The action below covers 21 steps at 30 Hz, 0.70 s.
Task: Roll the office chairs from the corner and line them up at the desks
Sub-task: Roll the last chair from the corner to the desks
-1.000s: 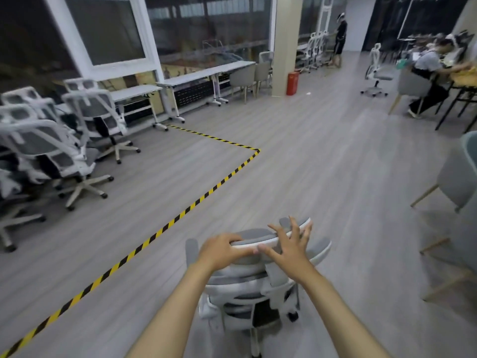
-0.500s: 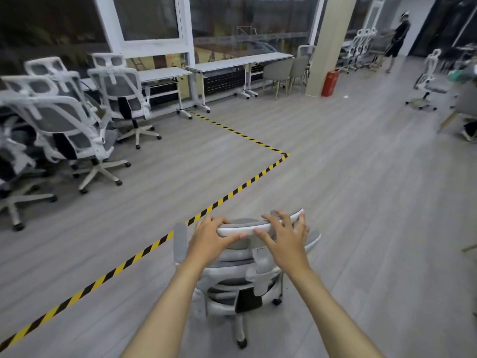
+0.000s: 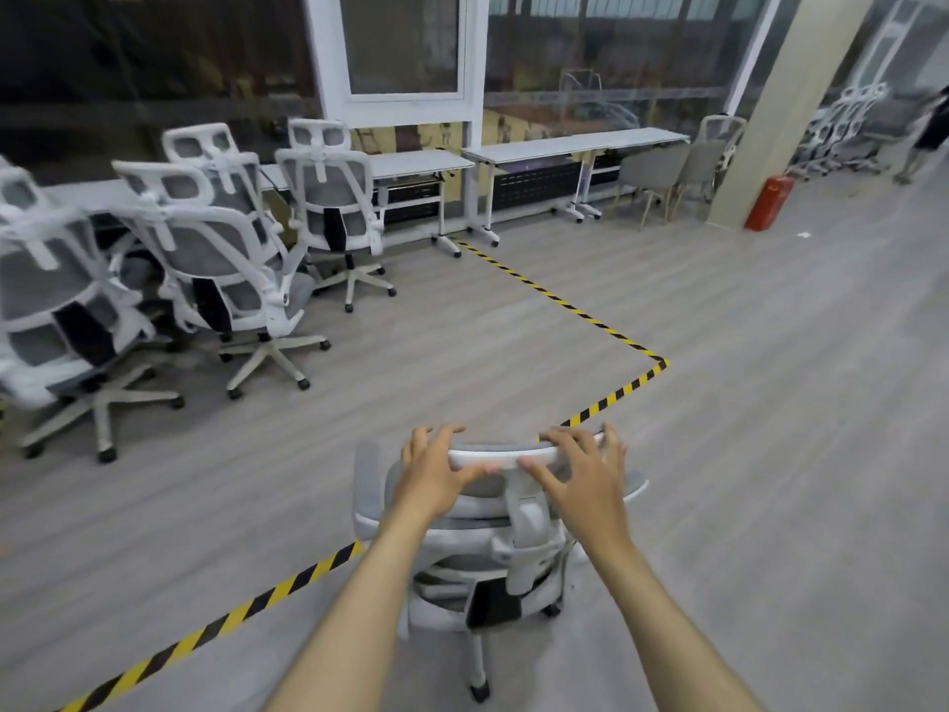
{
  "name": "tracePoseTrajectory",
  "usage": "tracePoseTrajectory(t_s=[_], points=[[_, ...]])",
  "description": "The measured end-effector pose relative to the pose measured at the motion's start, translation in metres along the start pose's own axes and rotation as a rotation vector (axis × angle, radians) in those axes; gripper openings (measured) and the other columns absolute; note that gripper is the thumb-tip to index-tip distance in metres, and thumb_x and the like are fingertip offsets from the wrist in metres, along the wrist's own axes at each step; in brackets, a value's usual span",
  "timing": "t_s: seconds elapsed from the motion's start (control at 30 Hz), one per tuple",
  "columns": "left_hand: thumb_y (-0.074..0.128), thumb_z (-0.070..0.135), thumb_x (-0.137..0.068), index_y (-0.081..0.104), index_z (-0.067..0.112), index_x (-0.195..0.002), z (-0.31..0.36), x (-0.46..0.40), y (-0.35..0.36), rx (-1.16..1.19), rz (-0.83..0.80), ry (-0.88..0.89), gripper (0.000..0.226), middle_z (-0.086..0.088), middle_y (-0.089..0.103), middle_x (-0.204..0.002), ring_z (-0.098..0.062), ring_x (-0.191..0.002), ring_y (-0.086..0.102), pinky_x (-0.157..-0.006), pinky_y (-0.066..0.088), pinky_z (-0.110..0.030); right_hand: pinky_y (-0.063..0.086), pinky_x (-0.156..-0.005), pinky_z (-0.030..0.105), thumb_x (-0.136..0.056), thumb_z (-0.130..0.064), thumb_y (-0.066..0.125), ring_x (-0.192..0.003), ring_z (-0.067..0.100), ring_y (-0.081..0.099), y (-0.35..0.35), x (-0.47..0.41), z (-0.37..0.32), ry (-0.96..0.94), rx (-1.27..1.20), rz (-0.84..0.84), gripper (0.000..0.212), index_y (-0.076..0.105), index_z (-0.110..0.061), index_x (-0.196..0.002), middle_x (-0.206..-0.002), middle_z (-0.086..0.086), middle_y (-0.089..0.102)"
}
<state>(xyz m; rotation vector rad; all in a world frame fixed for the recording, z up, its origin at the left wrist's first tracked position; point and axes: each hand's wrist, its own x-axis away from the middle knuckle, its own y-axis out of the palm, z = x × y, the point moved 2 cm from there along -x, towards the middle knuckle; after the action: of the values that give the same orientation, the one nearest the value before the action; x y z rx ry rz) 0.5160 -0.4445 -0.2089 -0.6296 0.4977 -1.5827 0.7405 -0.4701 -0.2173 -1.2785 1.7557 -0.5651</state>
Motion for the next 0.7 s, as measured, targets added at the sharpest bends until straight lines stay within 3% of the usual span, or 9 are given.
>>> tracePoseTrajectory(t_s=[0.17,0.37,0.5,0.7], points=[[0.07,0.061,-0.084,0.041,0.043,-0.143,-0.034,-0.121,-0.046,0.042,0.006,0.01,0.069,0.0,0.023,-0.152,-0.026,-0.145,0.022,-0.115,0.032,-0.04,0.029,-0.116,0.056,-0.088,-0.071,0.055,-0.145,0.028,0.03,0.08,-0.113,-0.014,-0.106,-0.072,0.075,0.05,0.069,-0.031,-0.114,-0.115,-0.014,0.062],[0.074,0.054,-0.084,0.03,0.037,-0.154,-0.062,-0.258,-0.119,0.075,-0.04,-0.069,0.084,-0.01,0.009,-0.161,-0.026,-0.154,0.007,-0.125,0.017,-0.039,0.034,-0.109,0.056,-0.091,-0.072,0.049,-0.127,0.025,0.047,0.161,-0.243,-0.049,-0.151,-0.018,0.055,0.048,0.068,-0.033,-0.111,-0.111,-0.015,0.064],[0.076,0.047,-0.086,0.022,0.038,-0.159,-0.076,-0.339,-0.157,0.197,-0.012,-0.104,0.092,-0.01,-0.013,-0.167,-0.023,-0.157,0.0,-0.122,0.018,-0.036,0.032,-0.111,0.048,-0.091,-0.071,0.047,-0.122,0.017,0.047,0.208,-0.322,-0.076,-0.124,0.032,0.024,0.045,0.066,-0.038,-0.114,-0.113,-0.02,0.06],[0.076,0.052,-0.084,0.028,0.043,-0.155,-0.115,-0.471,-0.203,0.268,0.038,-0.042,0.087,0.003,-0.015,-0.169,-0.016,-0.156,0.006,-0.114,0.023,-0.03,0.039,-0.104,0.046,-0.093,-0.069,0.054,-0.117,0.013,0.045,0.288,-0.435,-0.102,-0.132,-0.014,0.041,0.039,0.063,-0.039,-0.115,-0.109,-0.021,0.055]])
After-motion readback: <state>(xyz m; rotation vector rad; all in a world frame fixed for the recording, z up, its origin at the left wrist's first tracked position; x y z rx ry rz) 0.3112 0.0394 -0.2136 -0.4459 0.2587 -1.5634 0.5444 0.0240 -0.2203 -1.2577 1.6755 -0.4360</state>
